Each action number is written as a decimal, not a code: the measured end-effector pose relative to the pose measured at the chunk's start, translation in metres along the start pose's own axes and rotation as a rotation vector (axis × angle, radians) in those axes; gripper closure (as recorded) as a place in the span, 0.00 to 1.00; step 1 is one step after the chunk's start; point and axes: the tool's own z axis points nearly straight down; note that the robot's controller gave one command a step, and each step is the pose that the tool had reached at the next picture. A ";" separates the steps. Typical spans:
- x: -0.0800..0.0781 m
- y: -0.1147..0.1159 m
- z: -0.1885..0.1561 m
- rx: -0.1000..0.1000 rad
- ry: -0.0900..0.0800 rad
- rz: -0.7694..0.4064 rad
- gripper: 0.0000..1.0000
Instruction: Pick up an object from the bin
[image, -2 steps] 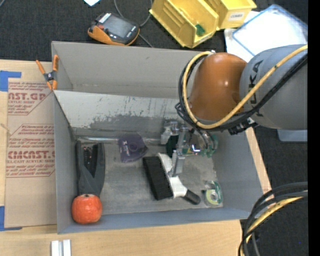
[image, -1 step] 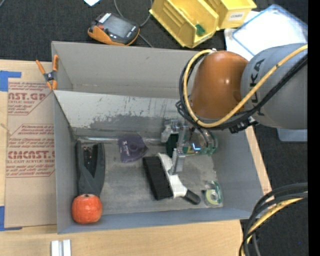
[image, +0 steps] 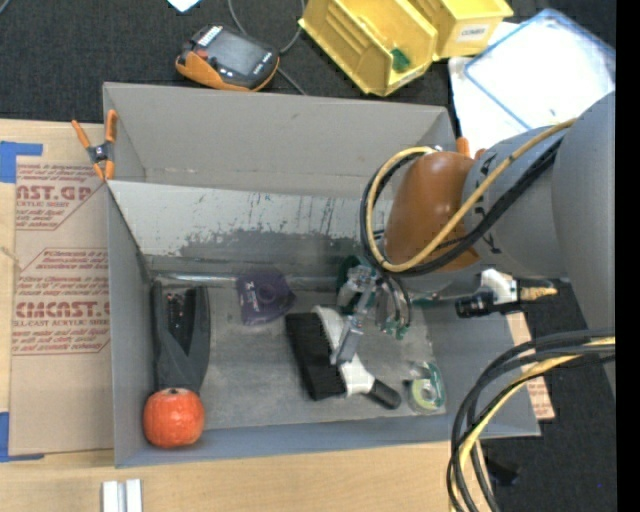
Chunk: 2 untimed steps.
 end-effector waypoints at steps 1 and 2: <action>0.066 -0.040 -0.026 -0.001 -0.003 -0.206 0.00; 0.065 -0.051 0.002 0.001 0.007 0.009 0.00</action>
Offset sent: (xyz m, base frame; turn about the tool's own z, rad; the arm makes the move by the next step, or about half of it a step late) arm -0.0772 -0.0284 -0.0013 0.0094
